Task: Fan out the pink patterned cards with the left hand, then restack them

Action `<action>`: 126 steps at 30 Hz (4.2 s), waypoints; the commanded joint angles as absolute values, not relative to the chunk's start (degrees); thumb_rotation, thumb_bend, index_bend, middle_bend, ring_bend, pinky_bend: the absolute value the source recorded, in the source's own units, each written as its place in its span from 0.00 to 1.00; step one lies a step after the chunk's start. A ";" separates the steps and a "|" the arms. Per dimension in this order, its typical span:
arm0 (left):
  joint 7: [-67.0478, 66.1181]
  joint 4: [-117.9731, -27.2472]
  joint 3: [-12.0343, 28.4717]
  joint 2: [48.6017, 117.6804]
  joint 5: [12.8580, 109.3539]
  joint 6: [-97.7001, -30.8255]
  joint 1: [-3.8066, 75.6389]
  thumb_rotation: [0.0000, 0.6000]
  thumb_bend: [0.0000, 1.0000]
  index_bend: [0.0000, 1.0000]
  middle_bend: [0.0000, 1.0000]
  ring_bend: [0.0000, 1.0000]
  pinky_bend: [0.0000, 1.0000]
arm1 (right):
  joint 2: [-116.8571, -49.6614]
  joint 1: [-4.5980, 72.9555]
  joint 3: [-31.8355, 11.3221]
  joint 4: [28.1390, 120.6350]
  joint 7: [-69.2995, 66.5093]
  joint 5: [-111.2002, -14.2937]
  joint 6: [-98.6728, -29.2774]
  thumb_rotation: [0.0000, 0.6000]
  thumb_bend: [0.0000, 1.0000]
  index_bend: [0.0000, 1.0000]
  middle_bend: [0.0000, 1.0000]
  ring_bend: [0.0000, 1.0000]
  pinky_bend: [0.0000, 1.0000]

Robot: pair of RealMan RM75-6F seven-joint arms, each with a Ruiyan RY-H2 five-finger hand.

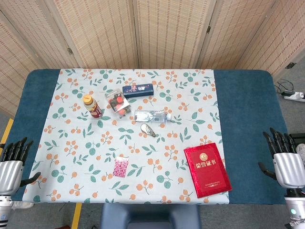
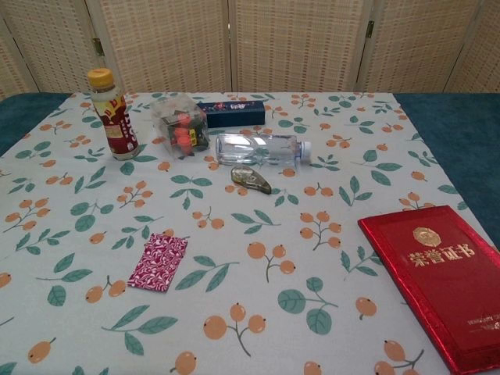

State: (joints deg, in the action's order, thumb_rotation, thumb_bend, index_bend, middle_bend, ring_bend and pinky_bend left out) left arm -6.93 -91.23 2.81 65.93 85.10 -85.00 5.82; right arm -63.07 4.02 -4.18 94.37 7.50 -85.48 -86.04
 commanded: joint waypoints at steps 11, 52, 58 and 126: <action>-6.81 -91.06 2.71 66.41 85.80 -85.40 5.91 1.00 0.22 0.08 0.00 0.00 0.00 | -62.21 3.93 -4.34 94.77 6.72 -85.15 -85.87 1.00 0.27 0.00 0.00 0.00 0.00; -0.92 -88.77 -0.33 66.86 102.43 -66.44 25.63 1.00 0.98 0.23 0.02 0.01 0.00 | -60.99 4.23 -5.55 95.71 5.12 -85.08 -86.71 1.00 0.27 0.06 0.00 0.00 0.00; -2.70 -90.42 -1.10 68.17 103.53 -61.82 29.35 1.00 1.00 0.23 0.00 0.00 0.00 | -60.85 4.17 -5.32 95.77 5.09 -84.75 -86.24 1.00 0.27 0.09 0.00 0.00 0.00; -29.83 -86.18 -2.19 85.81 84.41 -47.69 36.65 1.00 1.00 0.31 0.00 0.00 0.00 | -61.57 5.16 -5.66 94.25 4.04 -83.12 -84.35 1.00 0.27 0.14 0.00 0.00 0.00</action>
